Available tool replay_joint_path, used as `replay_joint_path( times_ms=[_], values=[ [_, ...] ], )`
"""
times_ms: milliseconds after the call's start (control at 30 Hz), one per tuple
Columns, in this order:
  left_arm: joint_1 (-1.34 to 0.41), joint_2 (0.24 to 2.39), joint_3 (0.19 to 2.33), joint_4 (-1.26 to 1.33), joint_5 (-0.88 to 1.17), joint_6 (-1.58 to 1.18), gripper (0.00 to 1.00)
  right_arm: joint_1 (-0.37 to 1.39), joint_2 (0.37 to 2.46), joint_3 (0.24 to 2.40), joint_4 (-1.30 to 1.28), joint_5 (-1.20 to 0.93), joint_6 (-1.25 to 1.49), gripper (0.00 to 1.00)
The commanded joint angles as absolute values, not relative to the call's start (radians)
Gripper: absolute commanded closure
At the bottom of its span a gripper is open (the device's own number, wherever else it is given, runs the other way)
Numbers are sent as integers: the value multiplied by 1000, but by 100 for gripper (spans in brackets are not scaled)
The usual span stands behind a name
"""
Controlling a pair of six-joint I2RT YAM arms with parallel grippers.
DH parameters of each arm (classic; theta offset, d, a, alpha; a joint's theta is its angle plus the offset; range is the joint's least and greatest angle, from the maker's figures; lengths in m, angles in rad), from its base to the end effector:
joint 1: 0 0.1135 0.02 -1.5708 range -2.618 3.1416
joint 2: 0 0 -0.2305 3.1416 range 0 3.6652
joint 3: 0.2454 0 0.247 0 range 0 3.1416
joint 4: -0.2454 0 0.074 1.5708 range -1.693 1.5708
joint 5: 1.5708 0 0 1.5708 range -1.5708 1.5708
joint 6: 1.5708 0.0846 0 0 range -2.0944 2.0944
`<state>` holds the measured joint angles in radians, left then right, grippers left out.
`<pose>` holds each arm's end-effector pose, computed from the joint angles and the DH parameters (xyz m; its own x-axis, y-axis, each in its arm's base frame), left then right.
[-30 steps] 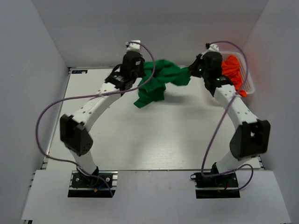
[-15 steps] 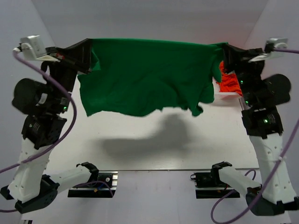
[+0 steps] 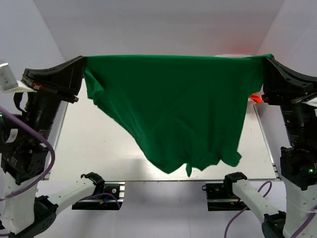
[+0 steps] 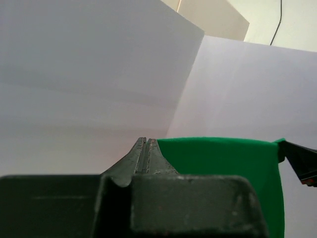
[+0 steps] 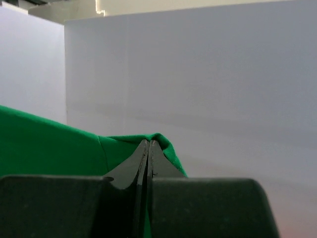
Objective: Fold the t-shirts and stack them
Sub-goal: Flatten out the tshirt
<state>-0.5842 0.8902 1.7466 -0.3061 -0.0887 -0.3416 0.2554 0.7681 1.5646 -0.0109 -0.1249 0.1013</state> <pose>0.1055 -0.0608 0.5957 0.2481 -0.5640 -0.7876 0.6044 0.7255 -0.3292 0.0849 0.0331 0.5986 0.6468 0.2726 -0.7122 -0.4034 0.9149 -0.0162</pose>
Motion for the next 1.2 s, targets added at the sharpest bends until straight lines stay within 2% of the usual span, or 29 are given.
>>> replay_joint_path(
  times_ms=[0,200,367,400,500,533,633,667,767,800,867,900,967,1000,1033,1167],
  values=[
    [-571,879,1714,-290,-181,-347,100,242,799,1543,26,-77,64,100],
    [-571,974,1576,-299,-421,-360,100,242,917,1428,89,-77,103,100],
    [-562,1130,1433,-279,-740,-396,100,242,1155,1345,176,-75,143,100],
    [-561,1214,1433,-279,-773,-414,100,245,1225,1344,182,-83,152,100],
    [-503,1360,1443,-279,-764,-425,100,242,1423,1388,187,-110,181,100],
    [-483,1475,1456,-279,-726,-445,100,242,1463,1405,187,-112,190,100],
    [-390,1677,1619,-348,-657,-511,100,242,1681,1514,167,-103,183,100],
    [-365,1812,1668,-391,-641,-511,100,242,1781,1622,158,-101,172,100],
    [-289,1983,1863,-416,-571,-528,100,244,2026,1811,85,-48,108,100],
    [-275,2075,1902,-404,-513,-516,100,244,2157,1950,51,-38,97,100],
    [-255,2150,2000,-373,-462,-483,98,242,2227,2025,48,-43,66,96],
    [-239,2222,2070,-373,-412,-474,67,242,2293,2084,78,-67,69,64],
    [-224,2282,2152,-392,-365,-474,20,241,2318,2106,104,-101,75,36],
    [-210,2305,2222,-422,-330,-474,0,242,2332,2143,107,-116,78,23],
    [-210,2324,2249,-432,-318,-474,0,242,2338,2151,110,-135,83,10],
    [-178,2271,2225,-452,-252,-492,0,245,2290,2160,81,-202,97,10]
  ],
)
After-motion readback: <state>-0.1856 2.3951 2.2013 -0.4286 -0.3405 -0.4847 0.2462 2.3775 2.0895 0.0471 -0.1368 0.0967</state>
